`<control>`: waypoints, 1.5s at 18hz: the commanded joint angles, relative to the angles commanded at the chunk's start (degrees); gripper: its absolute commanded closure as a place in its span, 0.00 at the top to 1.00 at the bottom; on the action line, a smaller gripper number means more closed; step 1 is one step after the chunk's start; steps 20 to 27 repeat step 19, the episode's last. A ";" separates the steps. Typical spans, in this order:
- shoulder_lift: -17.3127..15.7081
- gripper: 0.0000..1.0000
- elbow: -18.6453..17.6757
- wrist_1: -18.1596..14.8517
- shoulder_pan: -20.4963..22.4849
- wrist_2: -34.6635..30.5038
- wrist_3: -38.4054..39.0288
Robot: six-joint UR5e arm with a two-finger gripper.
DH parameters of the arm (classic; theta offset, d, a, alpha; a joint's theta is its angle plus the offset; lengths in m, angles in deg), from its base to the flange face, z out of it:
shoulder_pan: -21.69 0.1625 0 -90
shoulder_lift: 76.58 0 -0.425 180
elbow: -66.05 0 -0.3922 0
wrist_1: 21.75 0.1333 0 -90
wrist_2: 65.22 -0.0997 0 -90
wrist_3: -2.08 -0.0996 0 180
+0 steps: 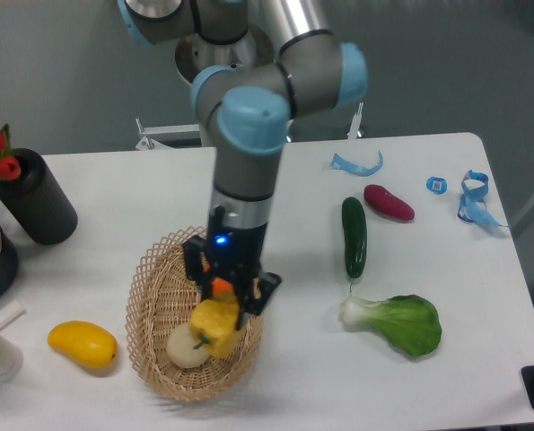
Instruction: Pick up the yellow pepper from the basket
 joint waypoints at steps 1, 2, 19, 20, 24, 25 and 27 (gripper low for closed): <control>0.35 0.31 1.05 0.00 1.05 0.27 0.17; 1.05 0.31 1.94 0.00 1.93 0.36 0.26; 1.85 0.31 3.35 0.09 6.25 2.73 0.18; 1.85 0.31 3.35 0.09 6.25 2.73 0.18; 1.85 0.31 3.35 0.09 6.25 2.73 0.18; 1.85 0.31 3.35 0.09 6.25 2.73 0.18; 1.85 0.31 3.35 0.09 6.25 2.73 0.18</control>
